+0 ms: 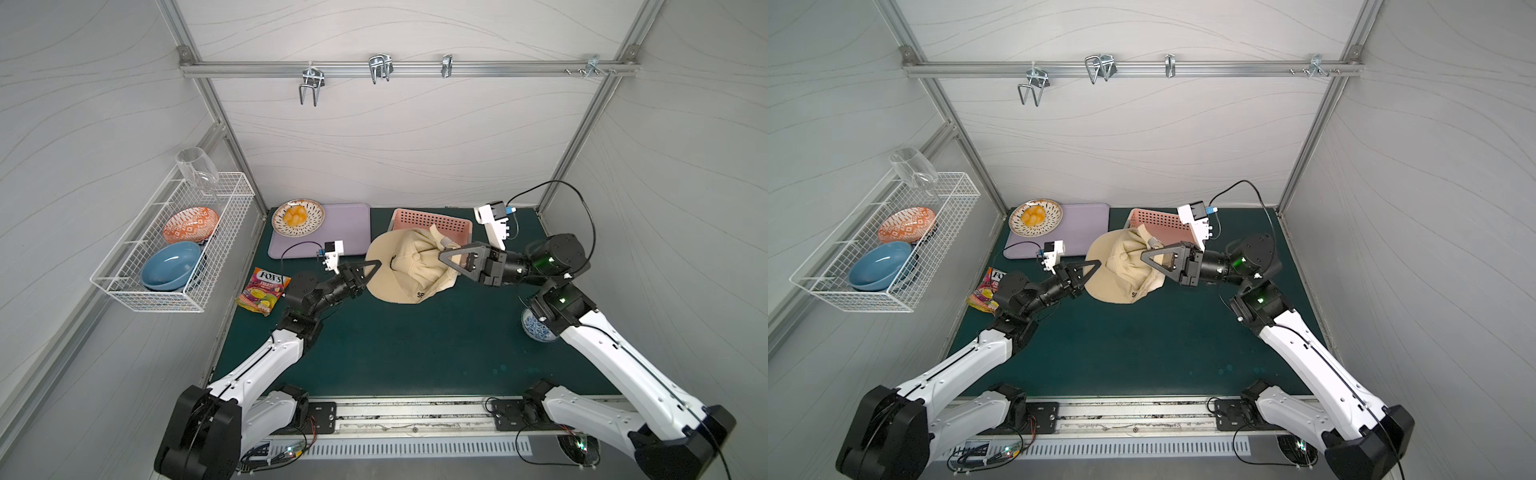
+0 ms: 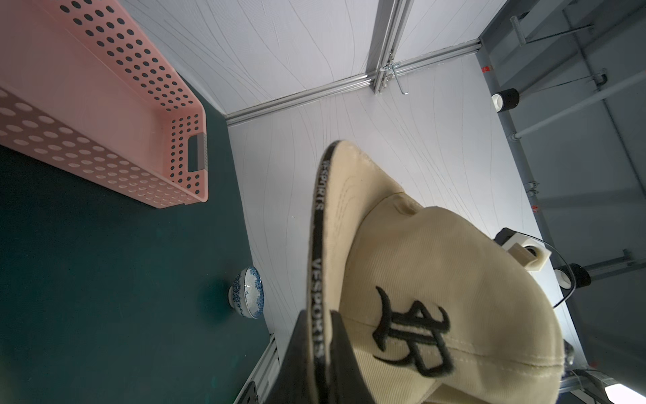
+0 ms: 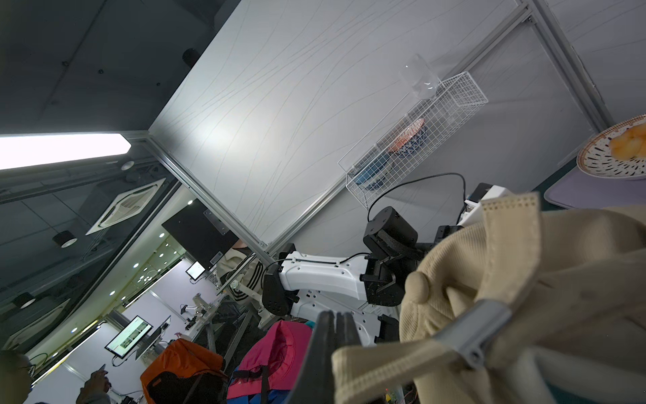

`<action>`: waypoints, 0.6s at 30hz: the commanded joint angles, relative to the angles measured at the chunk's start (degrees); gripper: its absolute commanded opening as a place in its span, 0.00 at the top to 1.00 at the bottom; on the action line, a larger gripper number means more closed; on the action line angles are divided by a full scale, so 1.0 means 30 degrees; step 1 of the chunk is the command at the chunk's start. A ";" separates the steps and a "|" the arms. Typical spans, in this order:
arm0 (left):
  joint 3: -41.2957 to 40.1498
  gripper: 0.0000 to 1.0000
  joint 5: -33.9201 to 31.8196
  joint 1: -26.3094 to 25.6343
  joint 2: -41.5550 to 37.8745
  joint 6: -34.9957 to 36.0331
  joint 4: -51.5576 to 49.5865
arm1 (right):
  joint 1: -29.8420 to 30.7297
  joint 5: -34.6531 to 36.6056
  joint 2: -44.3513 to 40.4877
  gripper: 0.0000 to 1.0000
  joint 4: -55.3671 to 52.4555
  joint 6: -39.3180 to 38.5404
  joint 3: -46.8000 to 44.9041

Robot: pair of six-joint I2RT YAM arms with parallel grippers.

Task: Turn the baseball cap inside out
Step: Turn over the baseball cap.

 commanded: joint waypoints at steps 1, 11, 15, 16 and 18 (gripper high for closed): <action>0.0492 1.00 -0.4135 -0.0158 0.1003 0.1403 -0.6169 | 0.1198 -0.1066 -0.0090 1.00 0.4773 -0.0262 0.2369; 0.1352 1.00 -0.4410 -0.0813 0.2076 0.2006 -0.6855 | 0.2865 -0.0988 0.0111 1.00 0.0460 -0.3928 0.4604; 0.1512 1.00 -0.5465 -0.0809 0.0435 0.2458 -0.8048 | 0.2492 0.1880 -0.0982 0.93 -0.6135 -0.7467 0.4258; 0.1727 1.00 -0.5843 -0.0809 -0.0269 0.2788 -0.8873 | 0.1904 0.2887 -0.1206 0.84 -0.7277 -0.7850 0.3915; 0.1977 1.00 -0.6271 -0.0813 -0.1197 0.3092 -0.9499 | 0.0870 0.3883 -0.1478 0.79 -0.8214 -0.7833 0.2969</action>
